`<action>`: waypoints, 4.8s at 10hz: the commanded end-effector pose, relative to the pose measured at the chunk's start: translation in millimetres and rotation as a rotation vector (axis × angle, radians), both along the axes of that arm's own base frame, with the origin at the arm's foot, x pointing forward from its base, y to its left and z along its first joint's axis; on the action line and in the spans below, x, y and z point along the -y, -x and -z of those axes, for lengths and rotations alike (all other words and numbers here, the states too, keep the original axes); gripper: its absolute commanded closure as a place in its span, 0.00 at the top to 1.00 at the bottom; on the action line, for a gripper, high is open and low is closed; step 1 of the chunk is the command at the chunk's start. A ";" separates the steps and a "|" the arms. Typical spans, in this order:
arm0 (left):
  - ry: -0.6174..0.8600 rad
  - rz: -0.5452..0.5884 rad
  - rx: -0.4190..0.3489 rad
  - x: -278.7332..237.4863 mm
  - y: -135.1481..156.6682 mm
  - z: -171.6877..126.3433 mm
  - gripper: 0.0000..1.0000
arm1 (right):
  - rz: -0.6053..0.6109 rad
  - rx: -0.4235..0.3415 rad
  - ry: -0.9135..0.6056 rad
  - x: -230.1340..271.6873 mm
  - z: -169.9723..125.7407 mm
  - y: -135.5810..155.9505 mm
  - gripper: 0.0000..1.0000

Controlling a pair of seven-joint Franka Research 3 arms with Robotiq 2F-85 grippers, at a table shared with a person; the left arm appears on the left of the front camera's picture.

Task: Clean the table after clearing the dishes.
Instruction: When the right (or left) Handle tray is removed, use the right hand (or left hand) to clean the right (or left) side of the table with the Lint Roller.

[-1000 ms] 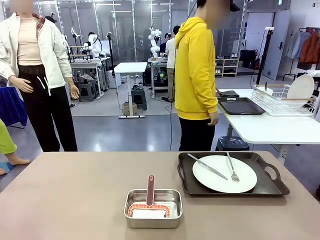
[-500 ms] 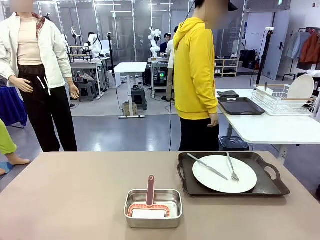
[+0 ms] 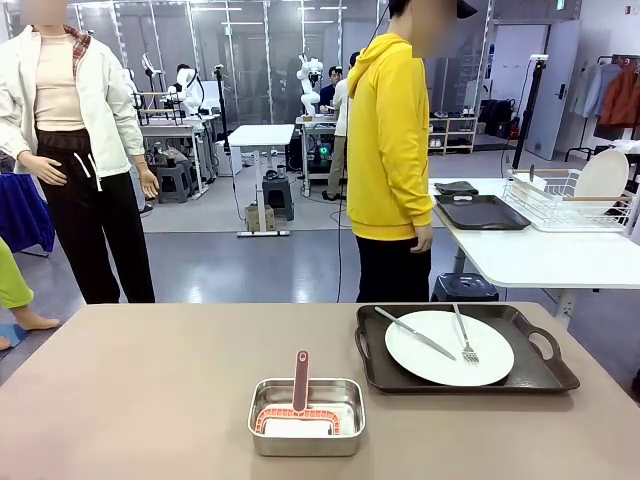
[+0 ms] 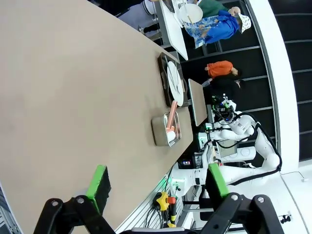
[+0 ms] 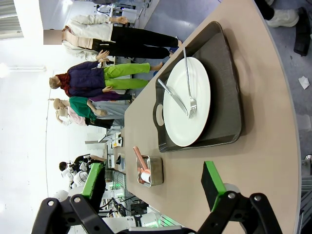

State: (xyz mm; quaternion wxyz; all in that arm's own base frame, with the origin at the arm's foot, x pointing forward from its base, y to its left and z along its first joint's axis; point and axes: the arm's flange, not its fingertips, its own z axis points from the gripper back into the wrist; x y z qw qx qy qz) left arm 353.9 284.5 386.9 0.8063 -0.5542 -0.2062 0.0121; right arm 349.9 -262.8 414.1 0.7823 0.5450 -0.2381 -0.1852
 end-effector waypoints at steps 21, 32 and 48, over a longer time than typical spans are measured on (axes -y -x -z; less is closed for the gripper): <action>0.002 -0.005 -0.011 0.5 2.4 -5.6 1.00 | -0.001 0.009 -0.002 -1.1 -2.3 1.0 1.00; 0.002 -0.005 -0.011 0.5 2.4 -5.6 1.00 | -0.001 0.009 -0.002 -1.1 -2.3 1.0 1.00; 0.002 -0.005 -0.011 0.5 2.4 -5.6 1.00 | -0.849 0.048 0.597 -321.2 -124.0 -192.6 1.00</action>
